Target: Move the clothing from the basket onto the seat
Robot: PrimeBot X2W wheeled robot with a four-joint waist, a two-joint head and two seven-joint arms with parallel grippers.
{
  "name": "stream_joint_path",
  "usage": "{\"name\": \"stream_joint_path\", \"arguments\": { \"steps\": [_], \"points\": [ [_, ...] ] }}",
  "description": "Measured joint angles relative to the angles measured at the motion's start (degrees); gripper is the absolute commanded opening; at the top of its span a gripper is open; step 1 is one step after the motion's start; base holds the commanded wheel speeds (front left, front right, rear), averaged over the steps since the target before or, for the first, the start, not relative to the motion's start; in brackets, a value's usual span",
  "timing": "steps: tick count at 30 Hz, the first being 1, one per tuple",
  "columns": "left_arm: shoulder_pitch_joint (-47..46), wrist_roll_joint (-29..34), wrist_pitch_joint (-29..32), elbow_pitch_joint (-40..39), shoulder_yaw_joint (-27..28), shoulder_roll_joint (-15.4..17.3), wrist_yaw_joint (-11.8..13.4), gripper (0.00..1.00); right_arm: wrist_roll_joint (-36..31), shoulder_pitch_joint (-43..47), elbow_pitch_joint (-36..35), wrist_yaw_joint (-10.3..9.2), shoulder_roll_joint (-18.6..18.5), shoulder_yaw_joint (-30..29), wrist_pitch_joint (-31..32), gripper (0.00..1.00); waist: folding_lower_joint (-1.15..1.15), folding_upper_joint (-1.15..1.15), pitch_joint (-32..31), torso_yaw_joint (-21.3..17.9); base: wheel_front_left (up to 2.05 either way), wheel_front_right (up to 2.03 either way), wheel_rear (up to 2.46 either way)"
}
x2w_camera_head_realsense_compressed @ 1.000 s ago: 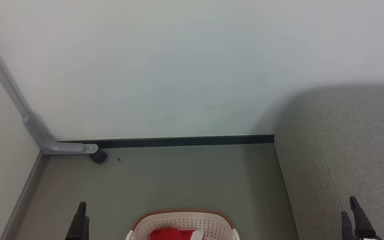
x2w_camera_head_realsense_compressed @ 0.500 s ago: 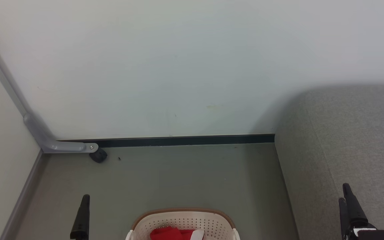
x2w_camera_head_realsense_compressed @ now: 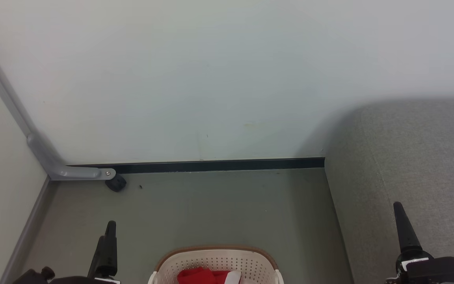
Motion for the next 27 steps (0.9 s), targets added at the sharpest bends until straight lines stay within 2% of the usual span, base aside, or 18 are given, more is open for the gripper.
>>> {"name": "stream_joint_path", "arguments": {
  "steps": [15, 27],
  "points": [
    [-1.1, 17.5, -3.2, -0.7, -3.6, 2.5, 3.5, 1.00, -15.6, -3.1, 0.7, -0.08, -4.4, 6.8, -3.5, 1.00, 0.00, 0.00, 0.2, 0.0, 0.00, 0.00, 0.00],
    [-2.0, 30.9, -5.6, -0.4, -6.7, 4.4, 6.3, 1.00, -27.8, -4.5, 2.4, -2.86, -6.7, 11.8, -6.2, 1.00, 0.00, 0.00, 0.2, 0.0, 0.00, 0.00, 0.00]
  ]
}}
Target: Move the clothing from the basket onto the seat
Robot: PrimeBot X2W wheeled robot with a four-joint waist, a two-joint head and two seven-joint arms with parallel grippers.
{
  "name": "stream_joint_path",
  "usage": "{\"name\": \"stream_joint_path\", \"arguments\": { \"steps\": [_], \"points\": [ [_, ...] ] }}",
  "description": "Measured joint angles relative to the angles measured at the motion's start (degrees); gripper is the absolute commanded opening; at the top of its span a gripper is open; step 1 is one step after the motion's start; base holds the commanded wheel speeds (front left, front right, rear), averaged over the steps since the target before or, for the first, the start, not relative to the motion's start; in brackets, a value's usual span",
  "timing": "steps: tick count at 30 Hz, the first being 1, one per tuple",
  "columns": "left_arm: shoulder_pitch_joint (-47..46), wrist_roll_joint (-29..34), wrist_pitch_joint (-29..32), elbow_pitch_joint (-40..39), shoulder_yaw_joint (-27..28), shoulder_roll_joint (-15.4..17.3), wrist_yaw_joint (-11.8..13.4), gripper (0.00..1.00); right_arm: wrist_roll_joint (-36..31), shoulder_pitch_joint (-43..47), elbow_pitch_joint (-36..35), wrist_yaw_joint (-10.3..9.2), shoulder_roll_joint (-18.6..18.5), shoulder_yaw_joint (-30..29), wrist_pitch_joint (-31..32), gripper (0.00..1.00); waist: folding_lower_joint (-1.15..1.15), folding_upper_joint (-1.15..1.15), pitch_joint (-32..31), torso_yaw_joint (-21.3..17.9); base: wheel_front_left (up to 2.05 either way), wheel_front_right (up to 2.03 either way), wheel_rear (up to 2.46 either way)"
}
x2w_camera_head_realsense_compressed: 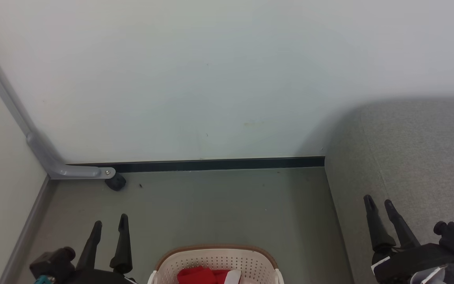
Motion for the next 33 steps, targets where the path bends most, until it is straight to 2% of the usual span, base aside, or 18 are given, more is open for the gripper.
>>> {"name": "stream_joint_path", "arguments": {
  "steps": [15, 23, 33],
  "points": [
    [-1.2, 12.6, -3.3, 0.2, -2.1, 0.3, 1.8, 1.00, -11.2, -2.4, 0.2, -1.69, -1.6, 3.1, -3.2, 1.00, 0.00, 0.00, 0.3, 0.0, 0.00, 0.00, 0.00],
    [-1.4, 19.5, -5.2, 0.2, -3.0, 0.4, 2.7, 1.00, -17.3, -3.2, 0.3, -1.75, -2.4, 4.8, -5.0, 1.00, 0.00, 0.00, 0.3, 0.0, 0.00, 0.00, 0.00],
    [-1.4, 19.8, -5.2, 0.2, -2.9, 0.2, 2.7, 1.00, -18.4, -3.2, 0.5, -1.74, -2.4, 4.1, -5.1, 1.00, 0.00, 0.00, 0.4, 0.0, 0.00, 0.00, 0.00]
  ]
}}
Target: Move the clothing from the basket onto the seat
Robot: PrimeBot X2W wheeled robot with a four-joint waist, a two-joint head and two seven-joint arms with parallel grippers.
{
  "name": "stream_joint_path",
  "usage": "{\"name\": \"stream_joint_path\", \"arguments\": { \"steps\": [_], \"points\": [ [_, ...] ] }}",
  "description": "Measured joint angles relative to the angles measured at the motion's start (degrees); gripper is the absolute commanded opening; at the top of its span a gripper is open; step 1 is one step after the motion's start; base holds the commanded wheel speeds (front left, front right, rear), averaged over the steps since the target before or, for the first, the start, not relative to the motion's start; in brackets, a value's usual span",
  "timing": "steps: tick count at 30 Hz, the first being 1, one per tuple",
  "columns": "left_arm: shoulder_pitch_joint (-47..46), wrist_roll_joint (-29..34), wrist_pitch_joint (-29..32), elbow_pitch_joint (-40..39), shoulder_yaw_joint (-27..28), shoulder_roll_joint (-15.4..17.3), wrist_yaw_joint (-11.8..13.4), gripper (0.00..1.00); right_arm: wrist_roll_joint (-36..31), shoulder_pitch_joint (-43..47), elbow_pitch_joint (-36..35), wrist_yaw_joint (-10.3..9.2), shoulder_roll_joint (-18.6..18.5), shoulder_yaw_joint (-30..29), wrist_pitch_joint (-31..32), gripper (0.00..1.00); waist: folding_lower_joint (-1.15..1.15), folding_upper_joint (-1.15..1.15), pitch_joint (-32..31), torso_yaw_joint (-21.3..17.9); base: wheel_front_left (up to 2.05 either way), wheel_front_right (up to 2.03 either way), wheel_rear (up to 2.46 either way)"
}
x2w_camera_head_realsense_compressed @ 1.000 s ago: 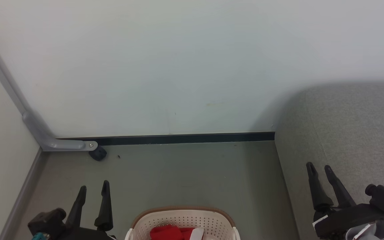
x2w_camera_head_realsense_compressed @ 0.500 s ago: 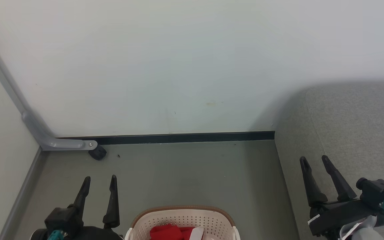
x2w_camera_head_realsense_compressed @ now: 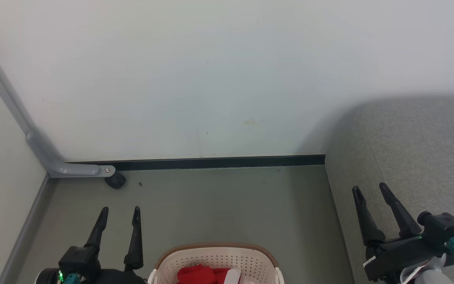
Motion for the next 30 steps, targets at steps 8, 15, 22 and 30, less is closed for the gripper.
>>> {"name": "stream_joint_path", "arguments": {
  "steps": [8, 15, 22, 30],
  "points": [
    [0.0, 0.2, 0.0, 0.1, 0.5, -0.2, -0.1, 1.00, -0.5, 0.0, 0.4, 0.02, 0.3, -0.9, 0.0, 1.00, 0.00, 0.00, 0.0, 0.0, 0.00, 0.00, 0.00],
    [0.0, 0.4, 0.0, 0.3, 0.8, -0.6, -0.5, 1.00, -1.0, 0.0, 0.7, 0.09, 1.0, -1.4, 0.0, 1.00, 0.00, 0.00, 0.0, 0.0, 0.00, 0.00, 0.00],
    [0.0, 0.3, 0.0, 0.4, 1.1, -1.1, -1.1, 1.00, -1.2, 0.1, 0.7, 0.65, 1.2, -2.0, 0.0, 1.00, 0.00, 0.00, 0.5, -0.1, 0.00, 0.00, 0.00],
    [0.0, 0.4, 0.0, 0.5, 1.2, -1.4, -2.0, 1.00, -1.9, 0.1, 0.9, 0.85, 1.3, -2.5, 0.0, 1.00, 0.00, 0.00, 2.2, -0.3, 0.00, 0.00, 0.00]
  ]
}}
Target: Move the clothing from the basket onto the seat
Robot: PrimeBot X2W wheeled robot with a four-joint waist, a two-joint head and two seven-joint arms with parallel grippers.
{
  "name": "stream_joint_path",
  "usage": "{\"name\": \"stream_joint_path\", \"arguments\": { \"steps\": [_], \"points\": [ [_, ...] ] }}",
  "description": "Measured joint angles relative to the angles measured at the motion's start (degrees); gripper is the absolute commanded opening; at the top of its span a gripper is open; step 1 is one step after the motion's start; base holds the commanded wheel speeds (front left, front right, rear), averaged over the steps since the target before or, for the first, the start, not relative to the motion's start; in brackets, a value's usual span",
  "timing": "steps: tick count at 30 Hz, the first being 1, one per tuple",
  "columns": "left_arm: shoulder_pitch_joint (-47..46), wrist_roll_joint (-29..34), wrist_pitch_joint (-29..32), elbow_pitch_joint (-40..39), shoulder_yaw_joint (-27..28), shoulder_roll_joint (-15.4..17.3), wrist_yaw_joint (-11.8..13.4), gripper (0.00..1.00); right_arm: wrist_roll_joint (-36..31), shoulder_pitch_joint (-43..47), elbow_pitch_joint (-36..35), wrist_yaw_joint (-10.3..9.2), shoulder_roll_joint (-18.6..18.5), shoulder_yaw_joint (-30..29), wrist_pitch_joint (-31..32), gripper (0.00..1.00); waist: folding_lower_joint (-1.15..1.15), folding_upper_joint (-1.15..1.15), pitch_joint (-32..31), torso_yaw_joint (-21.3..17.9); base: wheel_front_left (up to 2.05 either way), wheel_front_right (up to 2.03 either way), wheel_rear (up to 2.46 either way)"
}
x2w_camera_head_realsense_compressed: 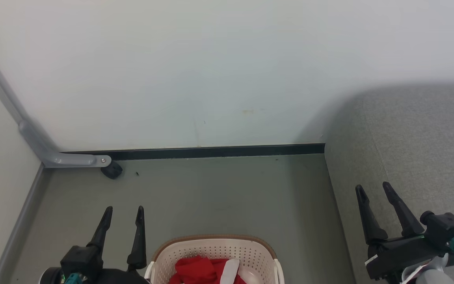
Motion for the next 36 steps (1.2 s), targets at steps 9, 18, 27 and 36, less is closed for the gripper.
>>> {"name": "stream_joint_path", "arguments": {
  "steps": [9, 18, 27, 36],
  "points": [
    [-1.1, 0.0, 0.0, 0.2, -0.1, -0.4, -0.1, 1.00, -0.5, -0.2, 0.1, 0.25, 0.0, -0.7, 0.0, 1.00, 0.00, 0.00, 2.8, -0.5, 0.00, 0.00, 0.00],
    [-3.0, 0.0, 0.0, 1.8, -0.7, -0.7, -0.6, 1.00, -1.4, -2.0, 0.1, 0.75, 0.4, -1.3, 0.0, 1.00, 0.00, 0.00, 6.2, -1.6, 0.00, 0.00, 0.00],
    [-5.6, 0.1, 0.0, 4.6, -1.4, -1.2, -1.5, 1.00, -1.5, -3.8, -0.2, 1.23, 0.9, -2.3, 0.0, 1.00, 0.00, 0.00, 10.4, -2.6, 0.00, 0.00, 0.00],
    [-8.5, -0.1, 0.0, 9.3, -2.4, -1.8, -2.1, 1.00, -2.0, -6.8, -0.9, 1.77, 1.5, -2.8, 0.0, 1.00, 0.01, 0.00, 15.1, -3.6, 0.00, 0.00, 0.00]
  ]
}}
